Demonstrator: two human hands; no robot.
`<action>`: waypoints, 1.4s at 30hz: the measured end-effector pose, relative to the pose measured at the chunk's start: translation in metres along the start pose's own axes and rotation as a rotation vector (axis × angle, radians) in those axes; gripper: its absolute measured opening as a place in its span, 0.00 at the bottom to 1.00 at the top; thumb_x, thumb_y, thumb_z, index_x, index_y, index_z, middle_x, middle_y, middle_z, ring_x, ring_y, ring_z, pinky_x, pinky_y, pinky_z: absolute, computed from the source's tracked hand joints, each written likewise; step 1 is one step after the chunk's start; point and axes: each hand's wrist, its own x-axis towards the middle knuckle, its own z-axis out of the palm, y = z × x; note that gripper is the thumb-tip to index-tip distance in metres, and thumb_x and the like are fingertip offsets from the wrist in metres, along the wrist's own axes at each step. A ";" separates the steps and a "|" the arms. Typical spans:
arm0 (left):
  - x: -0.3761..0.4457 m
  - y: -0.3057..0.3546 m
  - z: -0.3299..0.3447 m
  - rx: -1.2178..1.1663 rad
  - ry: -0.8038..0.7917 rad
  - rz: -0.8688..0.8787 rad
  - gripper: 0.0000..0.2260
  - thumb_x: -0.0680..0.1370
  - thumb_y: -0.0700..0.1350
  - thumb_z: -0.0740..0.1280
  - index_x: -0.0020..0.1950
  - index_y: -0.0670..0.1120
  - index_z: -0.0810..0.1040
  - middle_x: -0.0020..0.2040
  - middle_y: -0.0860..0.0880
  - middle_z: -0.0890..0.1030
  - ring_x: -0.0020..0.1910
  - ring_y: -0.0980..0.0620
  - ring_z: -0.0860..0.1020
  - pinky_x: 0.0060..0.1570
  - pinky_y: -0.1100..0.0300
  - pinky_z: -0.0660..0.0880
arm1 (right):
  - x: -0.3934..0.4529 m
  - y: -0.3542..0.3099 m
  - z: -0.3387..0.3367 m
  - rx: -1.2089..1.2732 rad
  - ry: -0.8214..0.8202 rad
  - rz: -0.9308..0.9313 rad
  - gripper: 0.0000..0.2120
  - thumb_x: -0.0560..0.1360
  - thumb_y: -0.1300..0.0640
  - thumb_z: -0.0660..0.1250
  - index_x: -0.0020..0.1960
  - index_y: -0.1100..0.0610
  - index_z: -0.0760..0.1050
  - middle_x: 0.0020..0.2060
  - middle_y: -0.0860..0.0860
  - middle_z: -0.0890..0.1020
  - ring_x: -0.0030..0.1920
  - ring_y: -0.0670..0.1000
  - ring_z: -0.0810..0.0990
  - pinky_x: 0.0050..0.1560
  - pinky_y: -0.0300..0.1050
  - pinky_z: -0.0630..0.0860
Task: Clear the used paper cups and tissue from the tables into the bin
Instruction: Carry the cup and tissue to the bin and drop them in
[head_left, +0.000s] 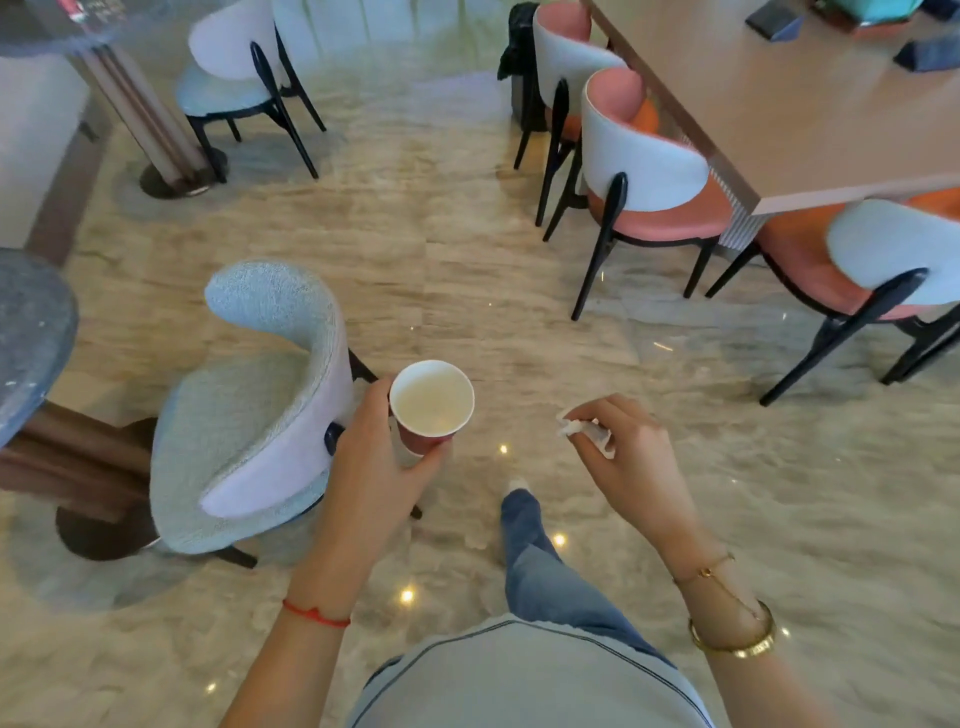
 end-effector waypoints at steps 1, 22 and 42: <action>0.024 0.000 0.006 -0.006 -0.001 -0.005 0.29 0.68 0.51 0.77 0.64 0.58 0.67 0.58 0.61 0.75 0.58 0.58 0.75 0.56 0.58 0.75 | 0.025 0.006 0.000 -0.005 -0.003 -0.004 0.05 0.74 0.62 0.70 0.50 0.55 0.80 0.45 0.47 0.79 0.46 0.45 0.75 0.45 0.33 0.68; 0.521 -0.040 0.065 -0.023 0.077 -0.049 0.29 0.68 0.52 0.77 0.64 0.58 0.67 0.56 0.63 0.75 0.54 0.63 0.75 0.48 0.71 0.72 | 0.556 0.067 0.032 -0.042 -0.070 -0.144 0.05 0.75 0.60 0.69 0.51 0.55 0.79 0.46 0.47 0.79 0.47 0.45 0.75 0.46 0.37 0.73; 1.034 -0.080 0.106 0.007 -0.054 0.065 0.28 0.68 0.54 0.76 0.64 0.59 0.67 0.57 0.63 0.74 0.55 0.62 0.75 0.50 0.66 0.75 | 1.030 0.115 0.075 -0.039 0.069 -0.013 0.05 0.75 0.61 0.69 0.50 0.55 0.80 0.45 0.45 0.78 0.49 0.45 0.75 0.49 0.31 0.68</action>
